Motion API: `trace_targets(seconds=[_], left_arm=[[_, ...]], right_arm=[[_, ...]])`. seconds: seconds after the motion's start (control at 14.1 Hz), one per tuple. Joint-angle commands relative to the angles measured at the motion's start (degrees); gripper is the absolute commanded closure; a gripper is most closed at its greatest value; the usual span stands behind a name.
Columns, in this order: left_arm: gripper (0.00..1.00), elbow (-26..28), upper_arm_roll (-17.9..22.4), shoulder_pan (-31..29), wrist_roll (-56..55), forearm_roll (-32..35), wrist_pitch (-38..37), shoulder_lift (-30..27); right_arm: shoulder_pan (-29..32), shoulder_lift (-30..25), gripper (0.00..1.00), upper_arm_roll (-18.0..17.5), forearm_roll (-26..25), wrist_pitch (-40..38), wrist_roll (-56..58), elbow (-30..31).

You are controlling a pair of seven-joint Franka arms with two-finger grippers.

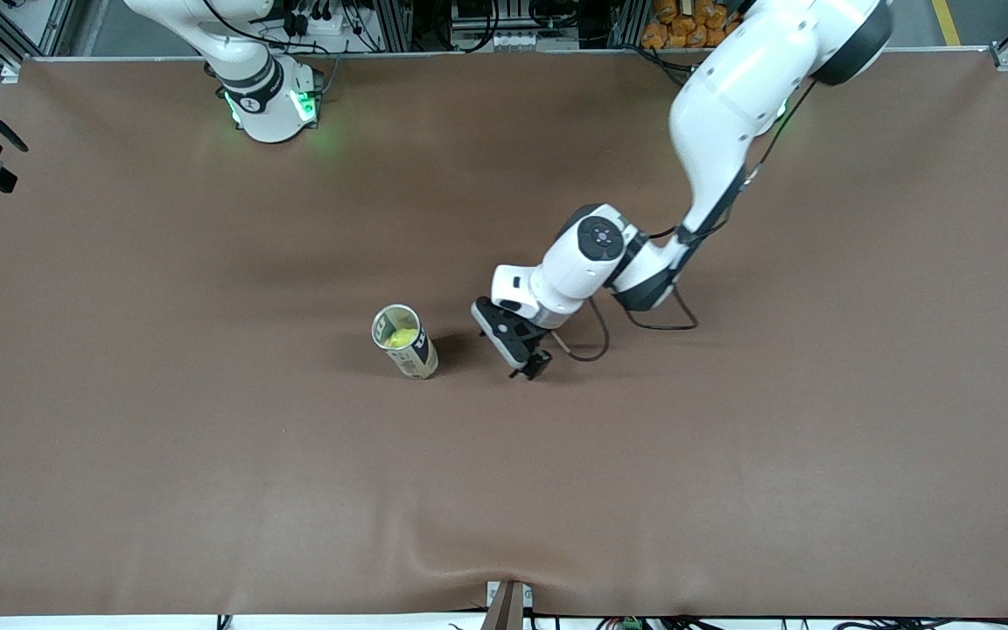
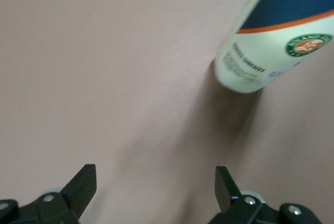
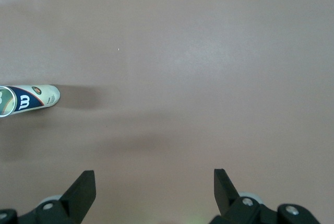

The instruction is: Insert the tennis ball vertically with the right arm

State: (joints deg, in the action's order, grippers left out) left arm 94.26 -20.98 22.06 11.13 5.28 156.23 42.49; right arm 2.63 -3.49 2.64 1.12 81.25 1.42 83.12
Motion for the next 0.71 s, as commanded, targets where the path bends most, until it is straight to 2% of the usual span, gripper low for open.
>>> trace_targets(seconds=[0.0,0.36,0.64], left_arm=[[0.00,2.08,-0.38,-3.51,-4.52,0.17,-10.90,-7.59],[0.00,-7.05,-0.47,-12.73,-6.38,-0.35,-33.49,-12.69],[0.00,-16.36,-0.03,-21.86,-7.79,-9.48,-51.58,-15.25]], right_arm=[[1.32,0.58,0.00,-0.97,-0.16,-1.01,1.04,-1.38],[1.06,0.59,0.00,-0.97,-0.42,-1.01,1.04,-1.38],[0.36,0.58,0.00,-1.50,-1.92,-1.01,0.96,-1.38]])
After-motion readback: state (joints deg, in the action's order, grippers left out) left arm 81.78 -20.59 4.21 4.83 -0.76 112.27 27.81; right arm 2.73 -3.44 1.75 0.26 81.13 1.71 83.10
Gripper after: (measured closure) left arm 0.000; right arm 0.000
